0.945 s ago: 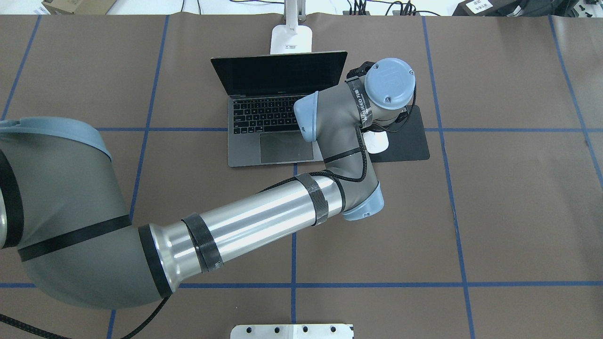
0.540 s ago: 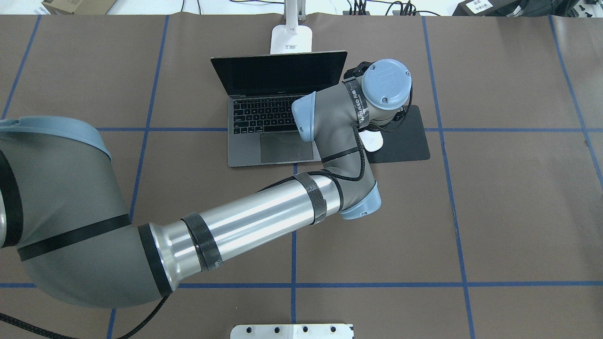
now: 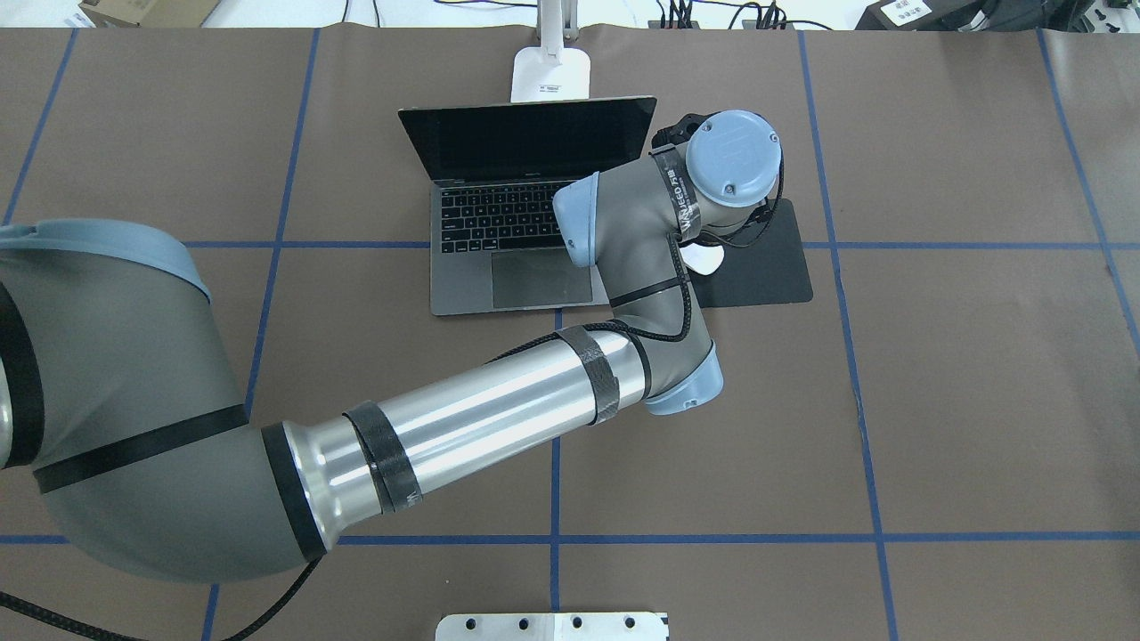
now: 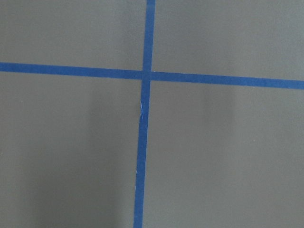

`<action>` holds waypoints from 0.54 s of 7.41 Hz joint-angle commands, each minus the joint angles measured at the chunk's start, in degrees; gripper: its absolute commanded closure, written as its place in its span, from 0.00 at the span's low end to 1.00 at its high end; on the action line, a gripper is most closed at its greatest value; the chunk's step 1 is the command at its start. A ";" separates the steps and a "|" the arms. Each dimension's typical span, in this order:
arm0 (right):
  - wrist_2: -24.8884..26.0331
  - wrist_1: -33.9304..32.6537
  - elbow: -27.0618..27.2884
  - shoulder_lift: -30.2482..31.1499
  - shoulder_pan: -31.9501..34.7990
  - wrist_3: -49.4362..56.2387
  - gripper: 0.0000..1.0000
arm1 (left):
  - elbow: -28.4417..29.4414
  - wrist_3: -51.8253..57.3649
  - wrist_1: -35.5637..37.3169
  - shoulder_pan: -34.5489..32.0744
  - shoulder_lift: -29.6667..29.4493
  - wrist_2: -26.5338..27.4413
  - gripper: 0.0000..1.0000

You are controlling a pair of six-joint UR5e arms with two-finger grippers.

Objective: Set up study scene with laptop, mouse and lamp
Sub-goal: 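Lower the white mouse with the left gripper onto the dark grey pad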

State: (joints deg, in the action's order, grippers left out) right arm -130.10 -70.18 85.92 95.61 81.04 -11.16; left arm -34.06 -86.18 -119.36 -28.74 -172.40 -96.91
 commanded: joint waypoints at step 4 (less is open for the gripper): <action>-0.86 0.13 -0.14 -0.95 0.70 0.00 0.00 | -33.78 11.35 22.09 -3.75 13.08 -14.92 0.01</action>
State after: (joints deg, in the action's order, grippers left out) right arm -130.86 -70.12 85.74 94.79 81.35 -11.16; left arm -55.68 -78.75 -105.05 -30.50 -165.62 -106.15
